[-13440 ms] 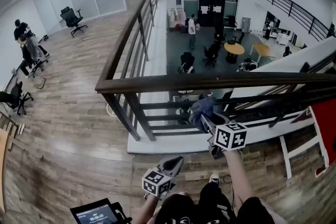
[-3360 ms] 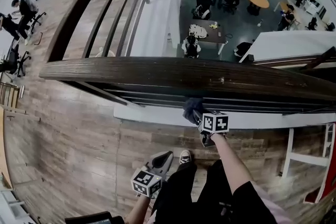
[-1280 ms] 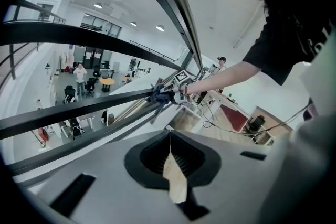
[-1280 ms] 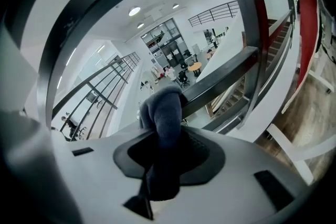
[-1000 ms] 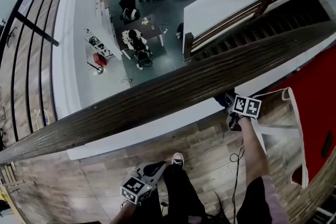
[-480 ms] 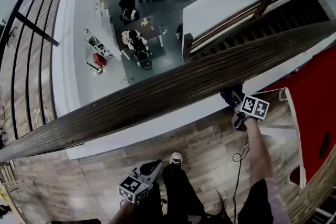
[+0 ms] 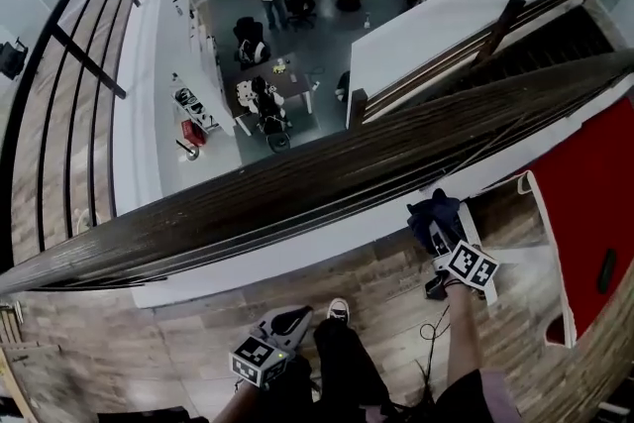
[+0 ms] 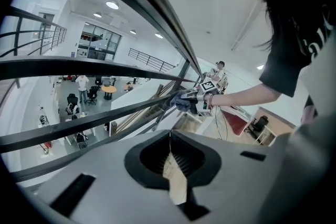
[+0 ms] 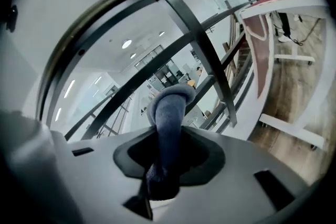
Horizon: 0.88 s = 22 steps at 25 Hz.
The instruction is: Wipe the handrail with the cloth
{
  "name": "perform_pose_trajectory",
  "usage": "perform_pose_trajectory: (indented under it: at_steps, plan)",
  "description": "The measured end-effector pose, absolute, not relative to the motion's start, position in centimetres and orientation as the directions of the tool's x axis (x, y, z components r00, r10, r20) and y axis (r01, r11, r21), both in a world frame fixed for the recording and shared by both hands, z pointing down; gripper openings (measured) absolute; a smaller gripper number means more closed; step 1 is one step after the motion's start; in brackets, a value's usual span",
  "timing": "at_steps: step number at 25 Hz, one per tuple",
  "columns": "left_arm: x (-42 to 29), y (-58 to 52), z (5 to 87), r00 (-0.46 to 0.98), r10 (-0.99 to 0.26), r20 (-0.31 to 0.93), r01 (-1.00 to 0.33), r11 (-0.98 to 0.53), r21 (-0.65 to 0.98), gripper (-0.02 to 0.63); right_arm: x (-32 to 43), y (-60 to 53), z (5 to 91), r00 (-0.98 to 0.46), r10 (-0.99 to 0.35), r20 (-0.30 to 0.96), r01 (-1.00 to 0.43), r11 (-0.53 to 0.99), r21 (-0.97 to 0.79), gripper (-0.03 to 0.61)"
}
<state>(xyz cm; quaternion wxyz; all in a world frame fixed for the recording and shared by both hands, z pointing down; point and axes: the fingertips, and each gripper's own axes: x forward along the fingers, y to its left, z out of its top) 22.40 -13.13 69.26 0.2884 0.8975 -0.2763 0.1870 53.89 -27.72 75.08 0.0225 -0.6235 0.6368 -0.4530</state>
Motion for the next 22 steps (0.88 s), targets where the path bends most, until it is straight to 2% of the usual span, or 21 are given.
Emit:
perform_pose_trajectory:
  at_steps: [3,14,22]
  plan:
    - [19.5,-11.3,67.0,0.77,-0.425,0.476,-0.616,-0.689,0.383,0.005,50.4,-23.1,72.8,-0.209,-0.825,0.525,-0.751,-0.208,-0.626,0.104]
    - [6.6,-2.6,60.6,0.765,-0.494,0.412,-0.632,-0.696,0.339,0.005,34.7,-7.3,63.7,-0.247,-0.845,0.475,-0.756,-0.139,-0.64,0.104]
    - [-3.3,5.0,58.6,0.751,-0.537,0.384,-0.657,-0.667,0.352,0.005,23.7,2.2,57.5,-0.26,-0.887,0.382,-0.719,-0.086,-0.69,0.104]
